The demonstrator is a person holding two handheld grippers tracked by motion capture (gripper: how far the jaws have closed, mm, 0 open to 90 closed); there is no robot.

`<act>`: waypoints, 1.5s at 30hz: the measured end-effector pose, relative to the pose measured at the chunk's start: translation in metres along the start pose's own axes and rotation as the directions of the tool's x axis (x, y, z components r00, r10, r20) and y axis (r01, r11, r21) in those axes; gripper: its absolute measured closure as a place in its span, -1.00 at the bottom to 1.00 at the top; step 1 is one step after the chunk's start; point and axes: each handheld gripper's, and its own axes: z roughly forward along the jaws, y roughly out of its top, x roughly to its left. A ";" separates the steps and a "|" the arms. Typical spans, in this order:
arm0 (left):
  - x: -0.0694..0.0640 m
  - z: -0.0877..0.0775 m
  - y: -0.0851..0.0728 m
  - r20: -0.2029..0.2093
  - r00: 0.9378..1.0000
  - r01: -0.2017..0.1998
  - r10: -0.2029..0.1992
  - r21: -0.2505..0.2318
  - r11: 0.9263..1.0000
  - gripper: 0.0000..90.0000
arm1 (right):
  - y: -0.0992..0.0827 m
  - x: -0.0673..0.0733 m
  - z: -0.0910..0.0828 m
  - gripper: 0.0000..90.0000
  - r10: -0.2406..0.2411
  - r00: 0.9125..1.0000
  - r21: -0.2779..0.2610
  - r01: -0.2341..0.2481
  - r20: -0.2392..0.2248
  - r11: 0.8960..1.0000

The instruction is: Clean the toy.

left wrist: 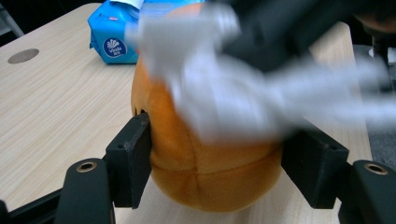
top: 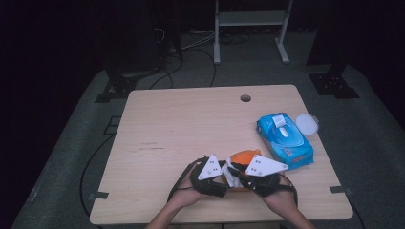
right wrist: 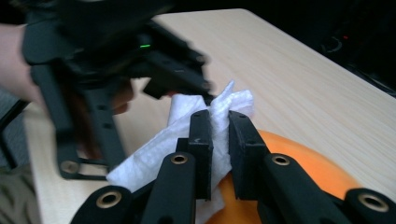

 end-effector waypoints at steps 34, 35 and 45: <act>-0.003 0.006 0.000 0.033 0.999 0.011 -0.011 0.020 1.000 -0.43 | -0.003 -0.010 -0.011 0.77 0.000 0.999 0.010 -0.001 0.051 1.000; -0.004 0.006 0.000 0.029 1.000 -0.002 0.001 0.026 1.000 -0.41 | -0.001 -0.005 -0.008 0.77 -0.013 1.000 0.012 0.012 0.027 1.000; 0.007 0.003 -0.011 0.010 1.000 0.010 -0.011 0.035 0.999 -0.35 | -0.015 -0.037 -0.022 0.76 0.062 0.991 0.018 -0.064 0.116 0.998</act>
